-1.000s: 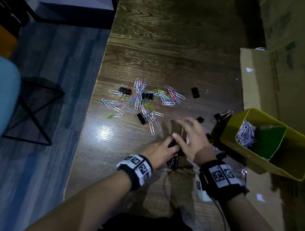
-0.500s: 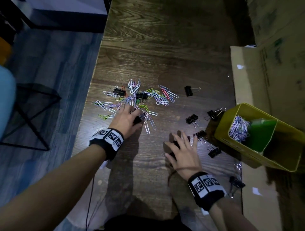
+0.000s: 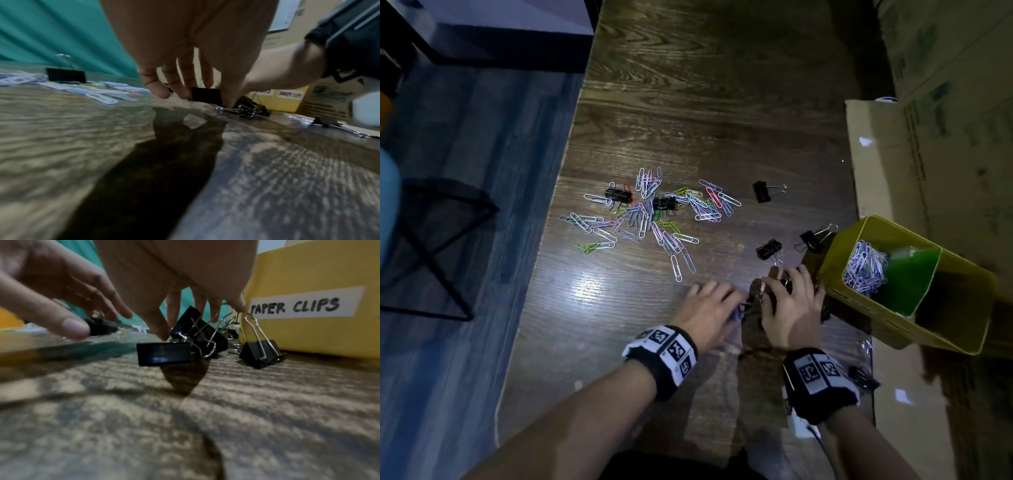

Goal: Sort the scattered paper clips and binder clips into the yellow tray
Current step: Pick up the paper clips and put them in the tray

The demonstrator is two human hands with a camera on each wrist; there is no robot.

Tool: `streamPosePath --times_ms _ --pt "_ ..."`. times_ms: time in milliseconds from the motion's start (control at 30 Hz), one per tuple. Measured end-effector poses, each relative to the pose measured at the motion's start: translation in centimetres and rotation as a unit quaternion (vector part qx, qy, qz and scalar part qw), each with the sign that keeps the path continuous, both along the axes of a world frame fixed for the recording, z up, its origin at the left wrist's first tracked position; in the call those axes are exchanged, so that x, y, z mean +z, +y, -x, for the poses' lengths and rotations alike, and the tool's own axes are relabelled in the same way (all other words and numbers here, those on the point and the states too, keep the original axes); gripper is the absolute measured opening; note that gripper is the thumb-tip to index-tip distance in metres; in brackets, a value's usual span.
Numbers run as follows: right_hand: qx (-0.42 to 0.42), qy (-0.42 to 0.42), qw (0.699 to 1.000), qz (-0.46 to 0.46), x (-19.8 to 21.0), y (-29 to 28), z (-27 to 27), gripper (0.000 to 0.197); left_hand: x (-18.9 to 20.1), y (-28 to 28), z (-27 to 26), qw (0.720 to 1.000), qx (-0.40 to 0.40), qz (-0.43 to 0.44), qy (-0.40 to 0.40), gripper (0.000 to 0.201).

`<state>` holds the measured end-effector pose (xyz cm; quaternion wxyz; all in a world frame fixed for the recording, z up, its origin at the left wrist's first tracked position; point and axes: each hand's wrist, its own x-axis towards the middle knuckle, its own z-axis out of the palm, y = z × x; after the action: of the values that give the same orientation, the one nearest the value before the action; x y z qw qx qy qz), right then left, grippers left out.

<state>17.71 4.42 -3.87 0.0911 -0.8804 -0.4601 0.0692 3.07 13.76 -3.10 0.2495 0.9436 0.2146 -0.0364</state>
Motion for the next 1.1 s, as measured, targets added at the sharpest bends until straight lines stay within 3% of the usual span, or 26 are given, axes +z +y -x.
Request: streamPosePath --times_ms 67,133,200,267,367,467,533,600,733,833,900,967,1067,1100 --pt "-0.009 0.021 0.999 -0.048 0.1 0.1 0.2 0.034 0.0 0.5 -0.2 0.998 -0.035 0.042 0.027 0.058" --pt "-0.004 0.054 0.993 -0.103 0.3 0.1 0.4 0.048 0.4 2.9 0.4 0.999 -0.010 0.043 -0.001 0.058" --pt "0.028 0.082 0.986 -0.146 0.6 0.2 0.9 0.046 1.3 7.2 1.7 0.992 0.107 0.001 -0.072 0.050" --pt "0.070 0.094 0.979 -0.168 1.0 0.8 1.8 0.039 2.8 12.4 3.5 0.958 0.258 -0.044 -0.117 0.043" --pt "0.131 0.114 0.972 -0.160 1.8 3.2 3.3 0.039 4.4 19.1 5.9 0.923 0.375 -0.079 -0.034 0.049" --pt "0.177 0.121 0.971 -0.107 3.2 8.1 4.5 0.044 4.2 22.4 6.8 0.947 0.307 -0.045 0.081 0.044" --pt "0.220 0.120 0.967 -0.048 4.1 12.0 5.1 0.047 3.9 22.9 6.7 0.962 0.247 -0.027 0.111 0.033" --pt "0.272 0.116 0.955 0.010 4.5 15.3 5.4 0.048 3.7 22.7 6.4 0.969 0.225 -0.032 0.093 0.028" --pt "0.323 0.054 0.938 0.117 4.2 19.5 5.5 0.050 2.4 21.8 6.6 0.972 0.234 -0.013 0.026 0.037" --pt "0.339 0.026 0.925 0.170 3.7 20.1 5.5 0.055 1.8 21.4 7.2 0.980 0.198 -0.025 -0.012 0.025" --pt "0.337 0.019 0.929 0.153 3.7 20.1 5.3 0.059 1.8 21.8 7.4 0.976 0.205 -0.045 -0.054 0.014" --pt "0.310 0.029 0.948 0.071 4.1 20.1 4.5 0.060 2.3 22.9 7.1 0.957 0.269 -0.043 -0.102 0.013" --pt "0.177 0.072 0.973 -0.127 4.5 20.4 1.2 0.055 3.3 25.4 6.0 0.924 0.358 -0.032 -0.130 0.016" --pt "0.119 0.087 0.978 -0.148 4.6 20.5 -0.4 0.054 3.5 26.2 5.5 0.918 0.374 -0.027 -0.126 0.017"
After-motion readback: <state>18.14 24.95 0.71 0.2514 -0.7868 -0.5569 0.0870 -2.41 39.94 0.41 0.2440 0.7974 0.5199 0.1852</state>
